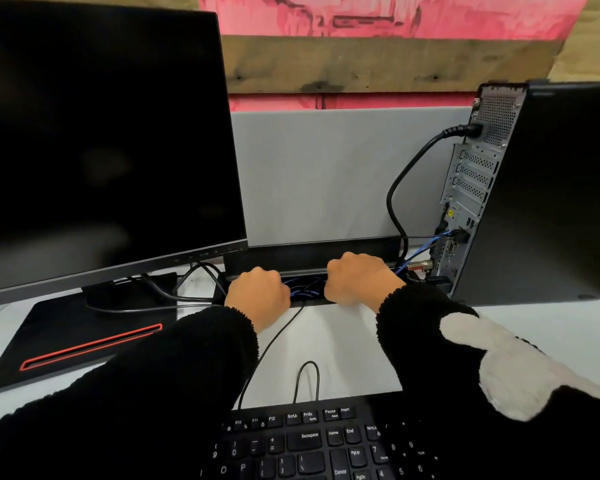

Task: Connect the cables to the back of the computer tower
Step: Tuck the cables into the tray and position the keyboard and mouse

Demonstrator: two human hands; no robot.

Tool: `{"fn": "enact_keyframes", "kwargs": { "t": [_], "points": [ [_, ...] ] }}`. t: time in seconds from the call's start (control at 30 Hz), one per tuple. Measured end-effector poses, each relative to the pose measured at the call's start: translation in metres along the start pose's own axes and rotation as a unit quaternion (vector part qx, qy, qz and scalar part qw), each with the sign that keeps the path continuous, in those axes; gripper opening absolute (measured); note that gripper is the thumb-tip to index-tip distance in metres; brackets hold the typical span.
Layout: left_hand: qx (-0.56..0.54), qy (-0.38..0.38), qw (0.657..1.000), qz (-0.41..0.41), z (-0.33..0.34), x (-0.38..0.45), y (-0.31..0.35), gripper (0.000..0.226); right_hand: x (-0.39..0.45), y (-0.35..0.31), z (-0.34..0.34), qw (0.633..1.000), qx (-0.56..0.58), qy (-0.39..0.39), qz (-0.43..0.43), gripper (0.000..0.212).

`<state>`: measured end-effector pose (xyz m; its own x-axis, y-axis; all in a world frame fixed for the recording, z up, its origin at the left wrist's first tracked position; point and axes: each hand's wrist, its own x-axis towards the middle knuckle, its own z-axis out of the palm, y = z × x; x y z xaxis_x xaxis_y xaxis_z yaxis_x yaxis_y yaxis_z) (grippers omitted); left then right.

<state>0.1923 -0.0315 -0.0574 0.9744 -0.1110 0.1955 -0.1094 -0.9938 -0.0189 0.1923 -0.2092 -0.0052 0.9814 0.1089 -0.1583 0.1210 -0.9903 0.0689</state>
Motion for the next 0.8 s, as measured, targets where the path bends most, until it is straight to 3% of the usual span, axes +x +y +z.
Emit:
{"fn": "enact_keyframes", "kwargs": {
  "t": [0.1, 0.2, 0.33, 0.43, 0.5, 0.57, 0.7, 0.8],
  "points": [
    [0.046, -0.098, 0.993, 0.054, -0.004, 0.007, -0.006, 0.041, 0.003, 0.002, 0.005, 0.999, 0.043, -0.023, 0.006, 0.029],
    [0.027, -0.211, 0.974, 0.081, -0.004, 0.018, -0.012, 0.042, 0.006, 0.004, 0.015, 0.998, 0.045, -0.043, 0.012, 0.031],
    [0.062, -0.248, 0.961, 0.106, 0.002, 0.023, -0.011, 0.039, 0.010, 0.009, 0.029, 0.994, 0.065, -0.077, 0.028, 0.052],
    [0.046, -0.277, 0.953, 0.112, 0.004, 0.026, -0.016, 0.038, 0.014, 0.012, 0.032, 0.995, 0.059, -0.076, 0.031, 0.044],
    [0.063, -0.253, 0.957, 0.130, 0.002, 0.023, -0.017, 0.037, 0.014, 0.010, 0.032, 0.997, 0.046, -0.063, 0.023, 0.034],
    [0.108, -0.180, 0.963, 0.170, 0.000, 0.016, -0.014, 0.036, 0.010, 0.006, 0.032, 0.998, 0.022, -0.055, 0.011, 0.030],
    [0.155, 0.005, 0.974, 0.168, 0.003, 0.002, -0.009, 0.035, -0.016, -0.001, 0.021, 0.999, -0.007, 0.028, -0.032, 0.015],
    [0.127, 0.079, 0.972, 0.179, -0.003, -0.002, -0.012, 0.032, -0.034, -0.005, 0.015, 0.993, -0.003, 0.101, -0.059, 0.019]
  ]
}}
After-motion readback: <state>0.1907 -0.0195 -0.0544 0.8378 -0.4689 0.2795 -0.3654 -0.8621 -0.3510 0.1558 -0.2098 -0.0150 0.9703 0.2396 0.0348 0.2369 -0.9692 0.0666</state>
